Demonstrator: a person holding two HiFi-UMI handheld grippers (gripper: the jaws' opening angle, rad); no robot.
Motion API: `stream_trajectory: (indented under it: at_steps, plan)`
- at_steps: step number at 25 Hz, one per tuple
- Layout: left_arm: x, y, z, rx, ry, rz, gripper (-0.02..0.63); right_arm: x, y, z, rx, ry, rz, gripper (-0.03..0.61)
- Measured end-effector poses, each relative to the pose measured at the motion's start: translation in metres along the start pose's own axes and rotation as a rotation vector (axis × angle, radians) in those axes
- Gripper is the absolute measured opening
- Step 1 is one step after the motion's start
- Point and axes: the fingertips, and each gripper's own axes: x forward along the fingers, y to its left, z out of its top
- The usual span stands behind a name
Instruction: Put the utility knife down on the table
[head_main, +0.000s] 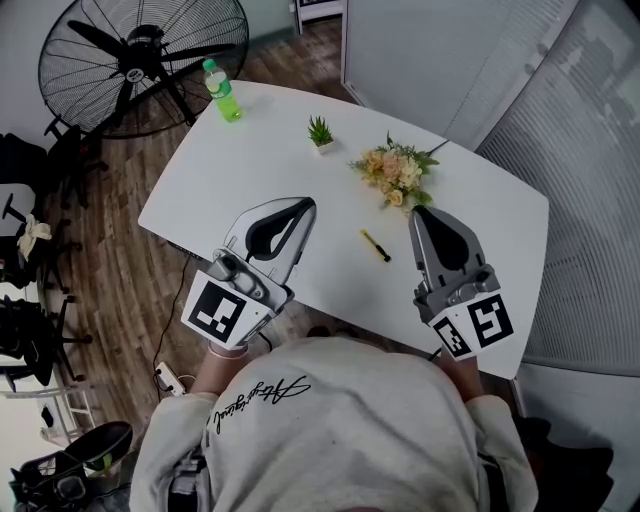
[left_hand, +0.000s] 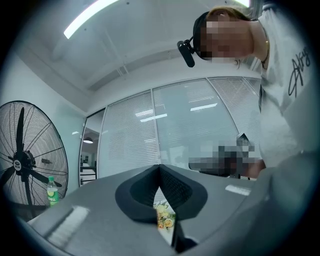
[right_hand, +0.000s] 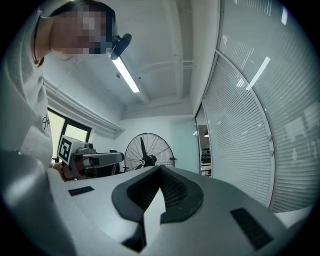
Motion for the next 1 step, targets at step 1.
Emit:
stream_trajectory:
  at_steps: [1]
  plan:
    - [-0.0006,-0.0002,-0.0006,0.006,0.002,-0.002,-0.003,-0.0005,0.0001,0.0001,0.001,-0.001,-0.001,0.002]
